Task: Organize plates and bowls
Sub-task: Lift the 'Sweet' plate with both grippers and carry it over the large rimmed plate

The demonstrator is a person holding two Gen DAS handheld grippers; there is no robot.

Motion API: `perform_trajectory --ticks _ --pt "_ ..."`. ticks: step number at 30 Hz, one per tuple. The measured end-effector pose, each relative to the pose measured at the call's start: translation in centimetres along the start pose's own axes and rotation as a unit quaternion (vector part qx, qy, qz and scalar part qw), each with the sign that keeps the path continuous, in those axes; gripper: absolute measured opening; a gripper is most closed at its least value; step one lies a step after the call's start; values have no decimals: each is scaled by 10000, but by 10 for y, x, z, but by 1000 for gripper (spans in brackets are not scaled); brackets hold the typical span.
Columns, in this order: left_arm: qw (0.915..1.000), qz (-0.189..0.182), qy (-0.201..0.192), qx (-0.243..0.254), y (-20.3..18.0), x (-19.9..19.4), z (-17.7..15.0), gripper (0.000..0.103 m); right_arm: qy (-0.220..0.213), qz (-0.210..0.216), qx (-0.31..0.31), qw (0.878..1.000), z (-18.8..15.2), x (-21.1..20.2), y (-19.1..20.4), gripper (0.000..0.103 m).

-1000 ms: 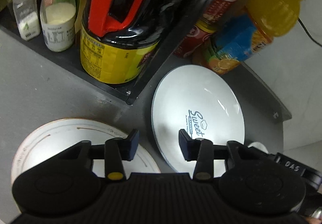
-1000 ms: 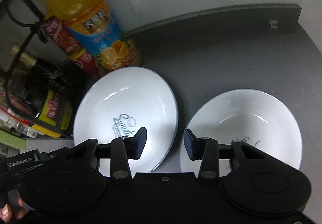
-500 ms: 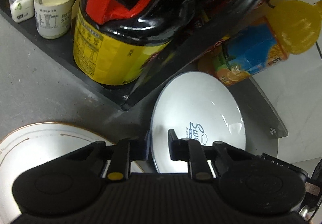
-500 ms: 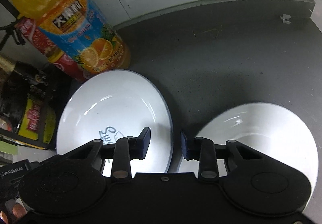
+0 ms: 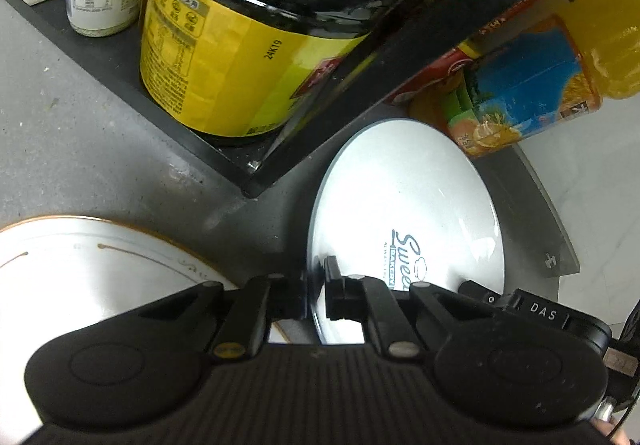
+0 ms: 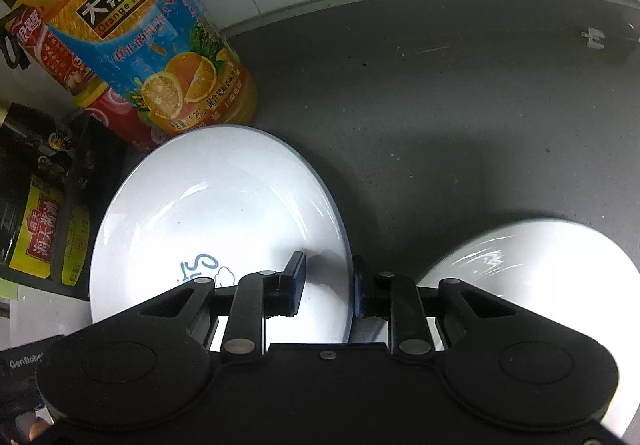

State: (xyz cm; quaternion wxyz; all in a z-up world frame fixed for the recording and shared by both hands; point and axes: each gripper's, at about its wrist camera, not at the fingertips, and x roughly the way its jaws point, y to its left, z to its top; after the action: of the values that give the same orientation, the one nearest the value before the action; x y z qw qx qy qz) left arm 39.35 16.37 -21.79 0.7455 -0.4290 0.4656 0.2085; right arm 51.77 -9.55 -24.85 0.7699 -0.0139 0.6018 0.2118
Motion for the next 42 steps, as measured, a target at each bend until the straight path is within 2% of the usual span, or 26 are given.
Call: perform_trajectory --ticks 8,16,28,42 --pt "9999 -39 -99 40 1 -13 8 5 -106 265 154 9995 -7 -17 -3 15" --pt "9997 -132 -190 4 11 -39 6 5 -325 457 41 9984 -18 -40 2 9" --pt "9986 -230 -477 18 25 -85 -12 5 -604 651 -98 9960 -43 -74 18 9" --pt "9975 -152 -675 -152 51 -125 -37 5 -618 861 -340 9938 -74 -95 37 9"
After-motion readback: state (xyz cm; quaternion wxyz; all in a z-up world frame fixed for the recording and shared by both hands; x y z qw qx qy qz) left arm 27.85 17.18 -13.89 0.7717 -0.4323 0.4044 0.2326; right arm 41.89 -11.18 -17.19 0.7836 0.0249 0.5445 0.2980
